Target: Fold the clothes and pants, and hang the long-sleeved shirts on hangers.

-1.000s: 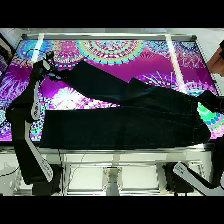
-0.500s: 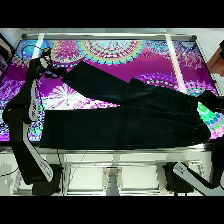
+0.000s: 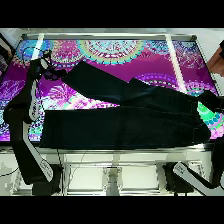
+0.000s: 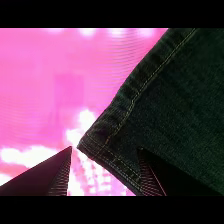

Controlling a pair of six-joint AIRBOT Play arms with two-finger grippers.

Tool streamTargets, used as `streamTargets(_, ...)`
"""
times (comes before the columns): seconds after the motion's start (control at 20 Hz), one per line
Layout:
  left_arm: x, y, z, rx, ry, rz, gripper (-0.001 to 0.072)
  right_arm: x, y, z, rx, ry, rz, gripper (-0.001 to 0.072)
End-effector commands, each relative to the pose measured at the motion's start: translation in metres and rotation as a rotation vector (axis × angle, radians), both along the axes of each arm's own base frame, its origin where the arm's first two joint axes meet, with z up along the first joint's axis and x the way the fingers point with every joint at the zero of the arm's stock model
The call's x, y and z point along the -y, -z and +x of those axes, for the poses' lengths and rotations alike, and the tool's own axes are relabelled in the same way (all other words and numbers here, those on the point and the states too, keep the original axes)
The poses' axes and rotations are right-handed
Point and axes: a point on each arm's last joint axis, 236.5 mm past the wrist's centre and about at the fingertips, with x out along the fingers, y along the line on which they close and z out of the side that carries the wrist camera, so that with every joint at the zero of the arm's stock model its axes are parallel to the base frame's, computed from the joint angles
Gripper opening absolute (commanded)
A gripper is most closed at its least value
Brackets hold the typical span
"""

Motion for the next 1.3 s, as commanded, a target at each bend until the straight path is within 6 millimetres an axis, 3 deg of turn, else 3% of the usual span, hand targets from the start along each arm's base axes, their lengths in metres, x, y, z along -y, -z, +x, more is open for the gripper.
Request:
streamTargets(0.0,0.001,0.011,-0.005,-0.032,0.003,-0.003,0.0477,0.000,0.000,0.000,0.002,0.000,-0.001,0.0499)
streamTargets(0.15,0.003,0.017,-0.006,-0.043,0.007,-0.004,0.0467,0.001,0.000,0.000,0.000,0.000,-0.004,0.0499)
streamTargets(0.35,0.004,0.020,-0.006,-0.046,0.009,-0.003,0.0335,0.003,0.001,-0.002,-0.008,-0.001,-0.013,0.0498)
streamTargets(0.45,0.004,0.019,-0.003,-0.031,0.007,-0.002,0.0330,0.003,0.001,-0.002,-0.008,-0.001,-0.013,0.0498)
streamTargets(0.55,0.004,0.018,-0.001,-0.023,0.007,-0.001,0.0229,0.003,0.001,-0.002,-0.008,-0.001,-0.013,0.0497)
streamTargets(0.65,0.004,0.018,-0.001,-0.025,0.006,-0.002,0.0061,0.003,0.001,-0.002,-0.008,-0.001,-0.013,0.0497)
streamTargets(0.7,0.004,0.018,-0.002,-0.030,0.007,-0.002,0.0027,0.002,0.001,-0.002,-0.009,-0.001,-0.013,0.0497)
streamTargets(0.8,0.005,0.015,-0.006,-0.042,-0.015,-0.016,0.0026,0.003,0.001,-0.002,-0.010,-0.001,-0.014,0.0497)
streamTargets(0.9,-0.005,-0.002,-0.006,-0.027,-0.074,-0.037,0.0025,0.005,0.003,-0.004,-0.021,-0.003,-0.024,0.0495)
streamTargets(1.0,-0.022,-0.034,-0.007,0.010,-0.120,-0.038,0.0024,0.008,0.006,-0.008,-0.043,-0.007,-0.044,0.0496)
streamTargets(1.1,-0.056,-0.074,-0.022,0.028,-0.167,0.034,0.0024,0.010,0.008,-0.010,-0.053,-0.008,-0.055,0.0496)
streamTargets(1.25,-0.112,-0.127,-0.062,0.004,-0.271,0.147,0.0025,0.010,0.008,-0.008,-0.046,-0.005,-0.048,0.0496)
